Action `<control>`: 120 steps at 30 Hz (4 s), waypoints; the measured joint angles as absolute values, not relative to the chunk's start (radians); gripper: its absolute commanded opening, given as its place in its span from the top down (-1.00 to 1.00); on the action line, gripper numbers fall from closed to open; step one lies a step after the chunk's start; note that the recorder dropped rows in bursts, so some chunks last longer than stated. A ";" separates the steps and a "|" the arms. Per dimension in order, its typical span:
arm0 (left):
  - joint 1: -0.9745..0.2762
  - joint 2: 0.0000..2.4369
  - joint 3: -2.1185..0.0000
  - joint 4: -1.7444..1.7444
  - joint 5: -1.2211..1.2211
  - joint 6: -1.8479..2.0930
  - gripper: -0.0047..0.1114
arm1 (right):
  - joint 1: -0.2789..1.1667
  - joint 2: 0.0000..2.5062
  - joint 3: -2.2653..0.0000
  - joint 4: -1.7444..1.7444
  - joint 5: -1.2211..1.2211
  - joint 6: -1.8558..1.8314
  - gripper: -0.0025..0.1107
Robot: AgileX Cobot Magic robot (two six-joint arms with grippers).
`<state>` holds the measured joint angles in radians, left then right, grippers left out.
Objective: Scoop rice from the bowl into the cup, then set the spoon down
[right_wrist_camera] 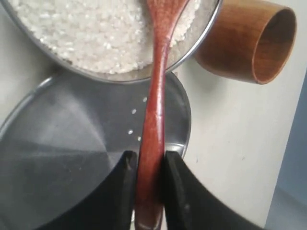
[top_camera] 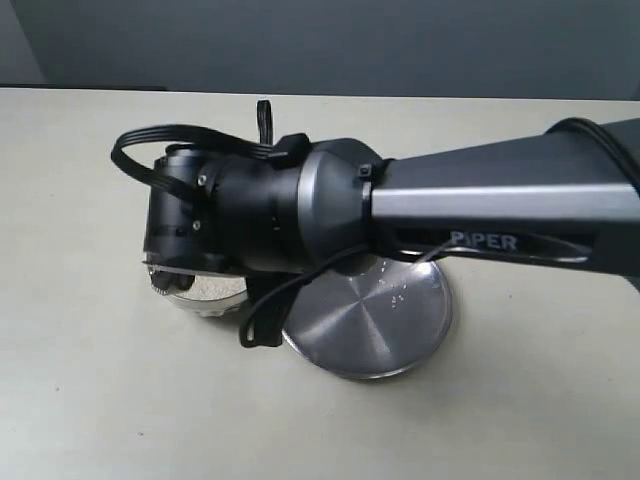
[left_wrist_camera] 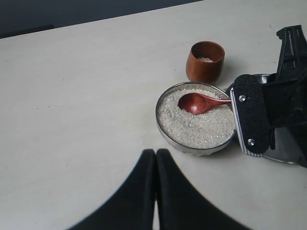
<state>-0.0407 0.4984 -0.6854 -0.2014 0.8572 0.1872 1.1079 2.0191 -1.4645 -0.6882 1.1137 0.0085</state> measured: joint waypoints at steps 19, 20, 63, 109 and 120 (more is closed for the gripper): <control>-0.041 0.498 -0.685 -0.201 0.857 0.187 0.91 | 1.108 2.008 -1.464 -0.605 1.064 0.092 0.97; -0.041 0.498 -0.685 -0.201 0.857 0.187 0.91 | 1.108 2.006 -1.464 -0.600 1.062 0.092 0.97; -0.041 0.498 -0.685 -0.201 0.857 0.187 0.91 | 1.040 1.921 -1.466 -0.396 0.971 0.184 0.97; -0.041 0.498 -0.685 -0.201 0.857 0.189 0.91 | 0.774 1.808 -1.466 -0.347 0.927 0.137 0.97; -0.041 0.498 -0.685 -0.201 0.857 0.189 0.91 | 0.774 1.906 -1.466 -0.435 0.883 0.133 0.97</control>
